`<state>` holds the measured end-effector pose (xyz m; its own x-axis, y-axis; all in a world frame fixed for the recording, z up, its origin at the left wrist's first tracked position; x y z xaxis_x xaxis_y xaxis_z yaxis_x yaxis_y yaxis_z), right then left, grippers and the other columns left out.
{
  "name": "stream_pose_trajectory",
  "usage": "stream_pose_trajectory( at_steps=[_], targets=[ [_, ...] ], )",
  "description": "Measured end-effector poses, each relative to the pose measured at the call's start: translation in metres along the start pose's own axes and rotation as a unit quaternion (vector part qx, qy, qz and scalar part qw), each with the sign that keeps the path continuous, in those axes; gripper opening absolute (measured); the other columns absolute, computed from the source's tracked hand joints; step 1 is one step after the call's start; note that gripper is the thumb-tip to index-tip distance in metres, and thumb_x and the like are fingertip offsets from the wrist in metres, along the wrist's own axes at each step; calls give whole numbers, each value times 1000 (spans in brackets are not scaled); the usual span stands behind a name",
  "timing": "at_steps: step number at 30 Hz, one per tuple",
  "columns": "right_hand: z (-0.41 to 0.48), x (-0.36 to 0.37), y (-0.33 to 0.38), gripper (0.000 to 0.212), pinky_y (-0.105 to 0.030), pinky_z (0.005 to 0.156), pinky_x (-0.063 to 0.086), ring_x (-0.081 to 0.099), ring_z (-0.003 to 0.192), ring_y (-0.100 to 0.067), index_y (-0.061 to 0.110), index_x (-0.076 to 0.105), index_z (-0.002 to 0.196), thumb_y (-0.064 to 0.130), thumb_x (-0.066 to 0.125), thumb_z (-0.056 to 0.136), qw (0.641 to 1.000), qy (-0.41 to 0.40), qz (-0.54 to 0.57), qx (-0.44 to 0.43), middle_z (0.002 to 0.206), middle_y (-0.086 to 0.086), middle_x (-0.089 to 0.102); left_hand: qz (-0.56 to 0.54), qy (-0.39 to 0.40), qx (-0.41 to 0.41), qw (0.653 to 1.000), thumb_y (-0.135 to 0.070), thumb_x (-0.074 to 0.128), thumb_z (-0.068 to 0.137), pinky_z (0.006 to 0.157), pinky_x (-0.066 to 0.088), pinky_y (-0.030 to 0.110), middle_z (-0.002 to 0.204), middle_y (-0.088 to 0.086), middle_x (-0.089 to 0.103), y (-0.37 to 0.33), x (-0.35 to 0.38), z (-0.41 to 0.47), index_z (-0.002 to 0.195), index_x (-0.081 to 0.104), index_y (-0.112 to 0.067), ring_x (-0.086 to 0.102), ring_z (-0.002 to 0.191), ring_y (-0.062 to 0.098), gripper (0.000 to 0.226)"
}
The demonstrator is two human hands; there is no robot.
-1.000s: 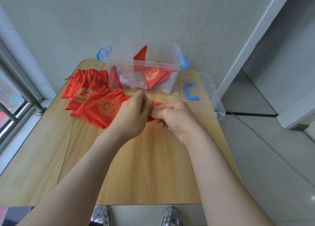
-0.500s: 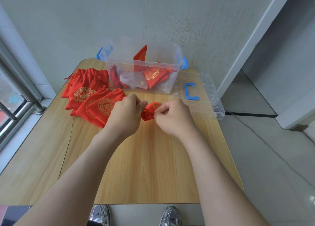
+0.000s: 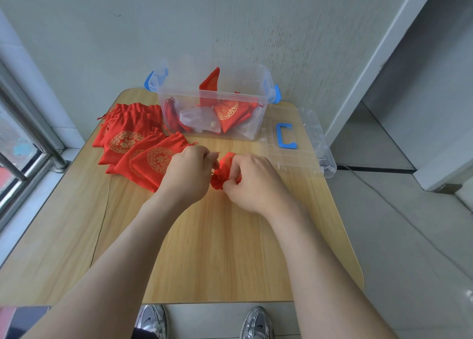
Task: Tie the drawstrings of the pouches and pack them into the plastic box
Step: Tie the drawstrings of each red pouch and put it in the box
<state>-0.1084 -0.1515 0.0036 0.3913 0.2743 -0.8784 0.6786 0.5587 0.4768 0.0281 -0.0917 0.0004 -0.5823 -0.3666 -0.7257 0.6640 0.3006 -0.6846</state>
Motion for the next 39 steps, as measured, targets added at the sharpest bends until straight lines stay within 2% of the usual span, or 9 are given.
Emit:
stream_pose_trajectory(
  at_steps=[5, 10, 16, 19, 24, 28, 30, 35, 39],
  targets=[
    [-2, 10, -11, 23, -38, 91, 53, 59, 105, -19, 30, 60, 95, 23, 75, 81, 999, 26, -20, -6, 109, 8, 58, -139, -13, -74, 987, -29, 49, 112, 47, 56, 26, 68, -1, 59, 3, -3, -1, 89, 71, -6, 72, 60, 24, 39],
    [-3, 15, -23, 29, -39, 92, 53, 57, 106, -21, 28, 56, 103, 4, 65, 91, 1000, -19, -18, 7, 116, 3, 47, -200, -42, -89, 975, -33, 51, 110, 60, 63, 37, 73, 3, 65, 6, -4, 2, 87, 74, -13, 73, 65, 25, 38],
    [3, 2, -29, 34, -29, 85, 46, 59, 97, -15, 20, 58, 118, 0, 60, 91, 966, -176, 173, 74, 110, 6, 60, -204, -105, -128, 965, -40, 36, 108, 92, 58, 47, 85, -3, 76, 18, -10, 6, 90, 79, -21, 72, 93, 27, 50],
    [3, -6, -30, 38, -26, 76, 43, 64, 88, -15, 21, 46, 136, 8, 57, 101, 922, -235, 279, 131, 98, 12, 64, -152, -114, -96, 977, -24, 44, 105, 90, 54, 41, 96, -3, 76, 17, -13, 8, 98, 78, -17, 69, 102, 30, 35],
    [7, -11, -20, 30, -51, 83, 60, 73, 88, -20, 31, 44, 129, 36, 62, 105, 889, -270, 357, 95, 103, 5, 72, -15, -101, 11, 995, -9, 58, 92, 94, 50, 43, 106, 0, 75, 25, -1, 14, 107, 77, -16, 65, 108, 30, 25],
    [17, -21, -4, 34, -27, 85, 57, 75, 98, -9, 14, 58, 129, 22, 74, 100, 856, -259, 446, 45, 112, -1, 76, 82, -98, 13, 992, -8, 64, 90, 92, 41, 47, 115, 5, 68, 33, 0, 18, 112, 77, -19, 53, 117, 37, 28],
    [25, -25, 7, 33, -25, 85, 57, 75, 99, -10, 11, 58, 129, 13, 73, 100, 835, -264, 483, 25, 113, -5, 77, 98, -114, 6, 989, -6, 65, 88, 94, 39, 48, 117, 6, 68, 34, -2, 19, 114, 77, -19, 51, 120, 37, 30],
    [55, -50, 23, 31, -40, 76, 59, 73, 84, -20, 13, 47, 125, 12, 67, 102, 832, -376, 405, -44, 103, -2, 70, 121, -92, -5, 988, -5, 63, 86, 98, 36, 48, 122, 6, 67, 38, 7, 24, 117, 74, -15, 50, 126, 34, 34],
    [96, -70, 19, 10, -35, 85, 56, 64, 82, 1, 10, 67, 111, 12, 66, 101, 858, -422, 294, 6, 96, 14, 68, 162, -79, -16, 984, 1, 57, 85, 109, 32, 50, 142, 9, 60, 45, 10, 26, 123, 70, -13, 40, 142, 34, 42]
  ],
)
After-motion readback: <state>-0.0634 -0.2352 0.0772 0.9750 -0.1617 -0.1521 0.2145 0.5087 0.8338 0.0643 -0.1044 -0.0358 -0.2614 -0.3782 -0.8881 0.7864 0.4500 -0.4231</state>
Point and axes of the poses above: each hand's wrist, its own z-axis towards the middle knuckle, its own x-axis out of the palm, y = z × x, the point moved 4 cm from there along z, towards the middle knuckle
